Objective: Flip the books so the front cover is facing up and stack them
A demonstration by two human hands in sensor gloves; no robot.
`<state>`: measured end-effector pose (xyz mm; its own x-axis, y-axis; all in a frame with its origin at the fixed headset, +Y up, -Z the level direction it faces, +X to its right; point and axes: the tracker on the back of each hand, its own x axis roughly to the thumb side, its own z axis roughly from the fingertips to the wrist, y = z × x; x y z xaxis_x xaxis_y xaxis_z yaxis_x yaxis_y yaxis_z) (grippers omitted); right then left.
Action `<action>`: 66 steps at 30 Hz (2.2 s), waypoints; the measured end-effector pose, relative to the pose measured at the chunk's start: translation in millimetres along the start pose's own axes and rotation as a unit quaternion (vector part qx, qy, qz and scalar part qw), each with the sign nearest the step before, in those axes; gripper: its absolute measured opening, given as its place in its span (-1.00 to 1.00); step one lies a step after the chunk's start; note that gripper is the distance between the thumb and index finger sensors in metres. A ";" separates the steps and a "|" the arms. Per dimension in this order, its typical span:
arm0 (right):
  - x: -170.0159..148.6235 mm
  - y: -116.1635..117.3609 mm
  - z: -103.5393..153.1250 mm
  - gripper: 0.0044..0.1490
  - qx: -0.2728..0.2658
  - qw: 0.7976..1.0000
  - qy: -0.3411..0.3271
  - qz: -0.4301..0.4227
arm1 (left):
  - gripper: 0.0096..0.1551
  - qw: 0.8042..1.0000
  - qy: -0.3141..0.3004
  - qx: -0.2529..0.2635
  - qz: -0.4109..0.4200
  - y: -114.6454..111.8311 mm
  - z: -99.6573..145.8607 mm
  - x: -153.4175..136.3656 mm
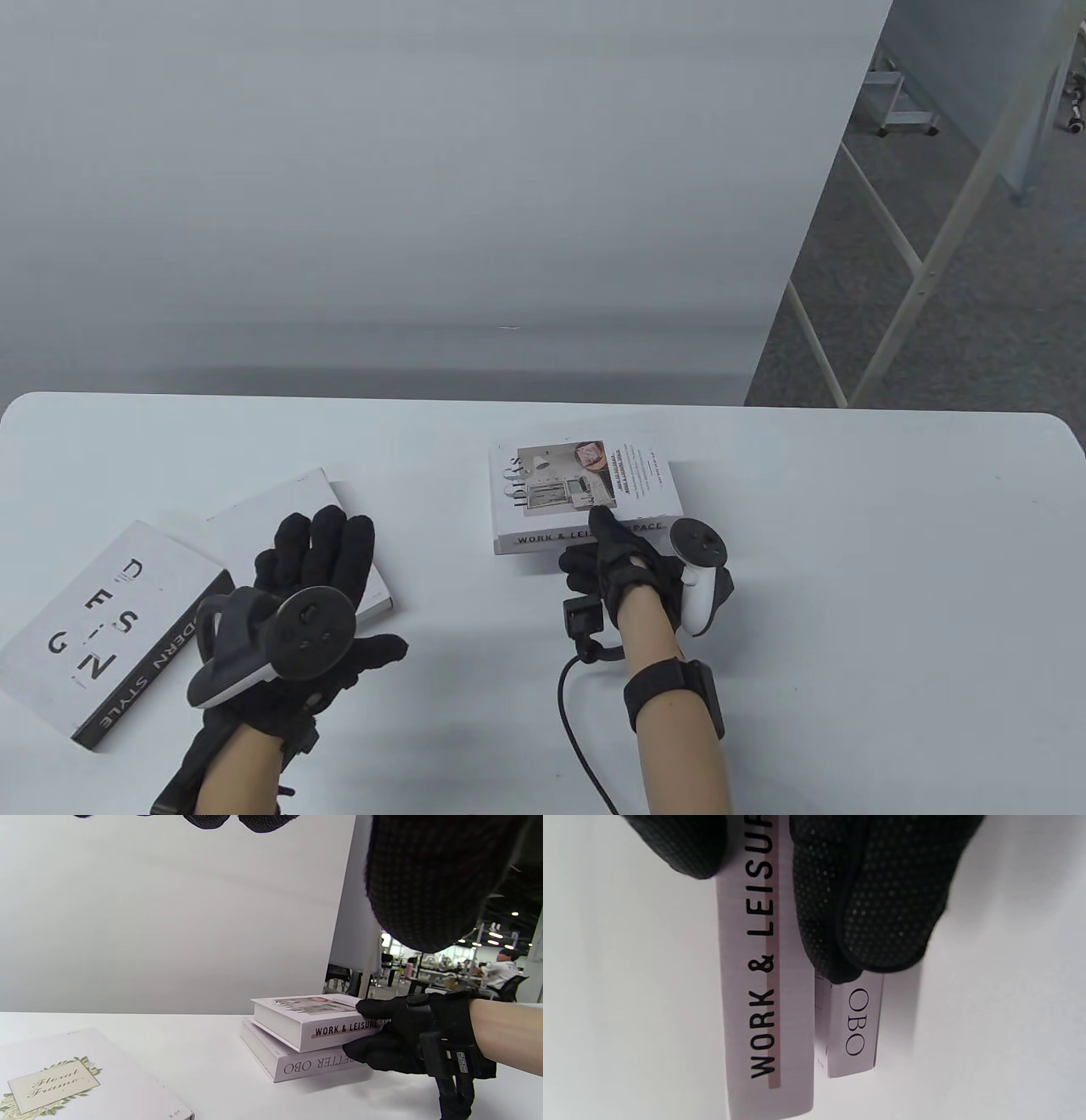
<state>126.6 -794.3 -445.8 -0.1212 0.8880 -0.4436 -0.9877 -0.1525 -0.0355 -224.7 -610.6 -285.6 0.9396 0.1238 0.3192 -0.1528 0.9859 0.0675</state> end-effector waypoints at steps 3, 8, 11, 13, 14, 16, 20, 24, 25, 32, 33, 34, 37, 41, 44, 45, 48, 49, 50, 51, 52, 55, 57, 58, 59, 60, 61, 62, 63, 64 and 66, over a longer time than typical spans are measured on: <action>-1.4 2.4 -3.4 0.00 0.009 1.000 0.012 -0.004 | 0.39 1.000 0.000 -0.001 0.004 0.7 0.2 0.3; -3.8 11.4 -4.4 0.02 0.022 0.999 0.011 -0.032 | 0.38 1.000 0.000 -0.007 0.007 -1.7 -1.2 0.3; -4.6 18.2 -3.3 0.01 0.030 0.998 0.008 -0.058 | 0.37 1.000 0.000 -0.010 0.009 -4.2 -3.1 -0.2; -5.1 22.0 -3.1 -0.01 0.044 0.997 0.003 -0.065 | 0.36 1.000 0.001 -0.015 0.011 -5.9 -3.6 -0.6; -5.4 24.0 -2.3 -0.02 0.050 0.996 0.002 -0.070 | 0.36 1.000 0.001 -0.016 0.011 -6.3 -4.0 -0.8; -4.5 26.3 -1.0 -0.02 0.052 0.996 0.001 -0.072 | 0.36 1.000 0.002 -0.015 0.010 -6.6 -4.5 -0.9; 1.4 25.0 4.5 -0.04 0.047 0.998 -0.026 -0.037 | 0.35 1.000 0.002 -0.019 0.005 -7.3 -4.7 0.9; 8.3 17.8 13.8 -0.06 0.066 0.996 -0.060 -0.015 | 0.34 1.000 -0.004 -0.023 -0.003 -11.6 -7.3 5.2; 9.7 15.3 15.8 -0.08 0.066 0.995 -0.075 -0.004 | 0.35 1.000 -0.005 -0.025 -0.005 -12.7 -7.9 6.6; 11.6 -14.9 38.2 -0.16 0.078 0.983 -0.161 0.050 | 0.28 0.999 -0.025 -0.031 -0.032 -28.1 -15.7 22.6; 11.4 -20.1 43.5 -0.17 0.079 0.979 -0.177 0.060 | 0.26 0.999 -0.031 -0.026 -0.033 -30.9 -16.7 25.2; 11.7 -23.3 47.2 -0.17 0.079 0.977 -0.186 0.069 | 0.24 0.999 -0.035 -0.020 -0.031 -32.9 -17.8 27.0; 14.9 -35.1 65.9 -0.17 0.085 0.957 -0.241 0.135 | 0.22 0.999 -0.046 -0.017 -0.015 -42.1 -21.9 33.1; 17.9 -45.4 93.6 -0.14 0.088 0.916 -0.305 0.247 | 0.23 0.998 -0.054 -0.028 -0.031 -54.0 -26.3 40.5; 18.8 -50.7 116.3 -0.09 0.083 0.877 -0.345 0.325 | 0.24 0.996 -0.062 -0.042 -0.048 -65.4 -29.3 46.3; 18.4 -52.6 123.0 -0.07 0.081 0.865 -0.355 0.346 | 0.24 0.996 -0.063 -0.046 -0.053 -70.3 -30.1 48.9; 15.5 -58.2 138.2 0.02 0.113 0.856 -0.368 0.346 | 0.24 0.992 -0.067 -0.047 -0.096 -81.9 -32.8 56.5; 14.8 -59.8 140.8 0.02 0.111 0.855 -0.371 0.345 | 0.25 0.991 -0.067 -0.048 -0.108 -84.5 -33.3 58.0; 14.2 -63.4 145.1 0.03 0.101 0.850 -0.377 0.353 | 0.25 0.989 -0.069 -0.056 -0.118 -88.6 -34.2 59.7; 13.8 -66.2 147.5 0.03 0.093 0.845 -0.379 0.365 | 0.25 0.989 -0.070 -0.065 -0.116 -91.9 -34.8 60.2; 13.3 -70.4 150.4 0.03 0.082 0.837 -0.379 0.386 | 0.25 0.989 -0.070 -0.077 -0.107 -96.5 -35.6 60.2; 13.5 -82.3 152.9 0.05 0.066 0.818 -0.371 0.434 | 0.25 0.990 -0.070 -0.095 -0.079 -107.1 -38.9 57.2; 12.3 -91.2 152.4 0.07 0.040 0.809 -0.361 0.462 | 0.24 0.990 -0.064 -0.111 -0.066 -115.0 -40.1 53.7; 11.5 -95.8 151.9 0.08 0.032 0.800 -0.355 0.482 | 0.25 0.989 -0.061 -0.118 -0.066 -119.0 -40.7 51.6; 11.2 -98.1 152.1 0.09 0.028 0.794 -0.350 0.496 | 0.25 0.989 -0.059 -0.121 -0.069 -121.2 -41.1 50.3; 11.1 -100.5 152.9 0.11 0.020 0.784 -0.339 0.519 | 0.24 0.988 -0.054 -0.125 -0.073 -124.2 -42.3 47.6; 11.8 -102.0 153.8 0.12 0.014 0.772 -0.335 0.539 | 0.24 0.987 -0.049 -0.129 -0.076 -127.2 -44.3 43.9; 12.8 -102.6 154.6 0.12 0.011 0.765 -0.336 0.549 | 0.25 0.987 -0.044 -0.134 -0.074 -129.6 -45.8 40.9; 14.7 -103.4 155.9 0.13 0.003 0.759 -0.337 0.557 | 0.25 0.987 -0.033 -0.141 -0.066 -133.3 -47.5 36.5; 16.2 -103.8 156.6 0.13 -0.001 0.758 -0.337 0.558 | 0.24 0.988 -0.025 -0.140 -0.064 -135.4 -48.6 33.3; 20.5 -103.5 159.1 0.13 -0.006 0.761 -0.339 0.553 | 0.25 0.987 -0.009 -0.142 -0.071 -139.1 -53.6 23.0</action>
<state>210.6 -691.3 -308.8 -0.9047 0.2336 0.3563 -0.2447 -0.9695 0.0142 -165.4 -738.9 -338.3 0.9391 -0.0178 0.3432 0.0747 0.9854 -0.1533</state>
